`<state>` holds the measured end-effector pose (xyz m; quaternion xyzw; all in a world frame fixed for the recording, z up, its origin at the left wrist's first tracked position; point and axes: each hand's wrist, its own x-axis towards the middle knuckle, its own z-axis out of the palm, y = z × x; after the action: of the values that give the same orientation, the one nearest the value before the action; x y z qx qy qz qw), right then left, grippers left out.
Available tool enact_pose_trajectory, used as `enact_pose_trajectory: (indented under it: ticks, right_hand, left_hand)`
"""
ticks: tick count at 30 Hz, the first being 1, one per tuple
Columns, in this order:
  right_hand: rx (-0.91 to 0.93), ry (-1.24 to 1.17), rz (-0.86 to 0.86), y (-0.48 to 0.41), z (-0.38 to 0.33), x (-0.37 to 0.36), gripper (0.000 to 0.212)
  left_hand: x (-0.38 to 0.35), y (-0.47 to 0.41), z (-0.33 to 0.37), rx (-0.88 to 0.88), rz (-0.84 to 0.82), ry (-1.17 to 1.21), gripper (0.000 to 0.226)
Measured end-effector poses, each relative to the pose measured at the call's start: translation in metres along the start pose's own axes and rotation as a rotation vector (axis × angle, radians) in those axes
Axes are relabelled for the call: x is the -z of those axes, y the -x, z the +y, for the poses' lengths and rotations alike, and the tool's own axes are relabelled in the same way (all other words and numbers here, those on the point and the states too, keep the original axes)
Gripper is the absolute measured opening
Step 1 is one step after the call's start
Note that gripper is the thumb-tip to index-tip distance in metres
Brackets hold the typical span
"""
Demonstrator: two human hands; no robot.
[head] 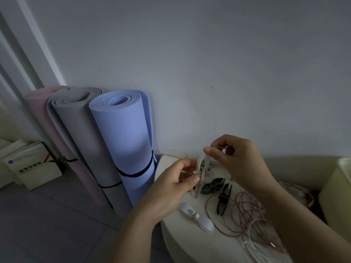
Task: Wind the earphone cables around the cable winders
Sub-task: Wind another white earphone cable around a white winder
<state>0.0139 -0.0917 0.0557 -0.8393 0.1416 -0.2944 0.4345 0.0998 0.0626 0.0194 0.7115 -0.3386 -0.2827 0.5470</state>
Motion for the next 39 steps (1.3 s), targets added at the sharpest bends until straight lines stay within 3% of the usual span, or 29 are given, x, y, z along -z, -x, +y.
enact_pose_trajectory:
  ticks: [11,15,17,19,23,33,39]
  right_hand:
    - [-0.186,-0.431,-0.059,-0.003,0.012,-0.008,0.020]
    - [-0.396,-0.659,-0.326,0.002,0.025,-0.027,0.025]
    - [-0.418,-0.686,-0.369,0.003,0.026,-0.034,0.045]
    - [-0.348,-0.533,-0.303,0.002,0.024,-0.036,0.055]
    - [-0.085,-0.036,-0.290,0.009,0.010,-0.038,0.023]
    - [0.099,0.350,-0.392,0.012,0.006,-0.037,0.020]
    - [0.144,0.439,-0.405,0.012,-0.001,-0.033,0.020]
  left_hand:
    - [0.003,0.001,0.002,-0.038,-0.072,0.287,0.028]
    - [0.004,0.002,0.005,-0.063,-0.066,0.492,0.033]
    - [0.003,0.002,0.008,-0.058,-0.019,0.637,0.031]
    - [0.001,0.000,0.010,-0.044,0.047,0.783,0.037]
    - [0.001,-0.004,0.011,-0.032,0.206,0.954,0.031]
    - [-0.002,-0.011,0.004,0.070,0.531,0.785,0.011]
    - [-0.003,-0.011,0.000,0.070,0.577,0.584,0.024]
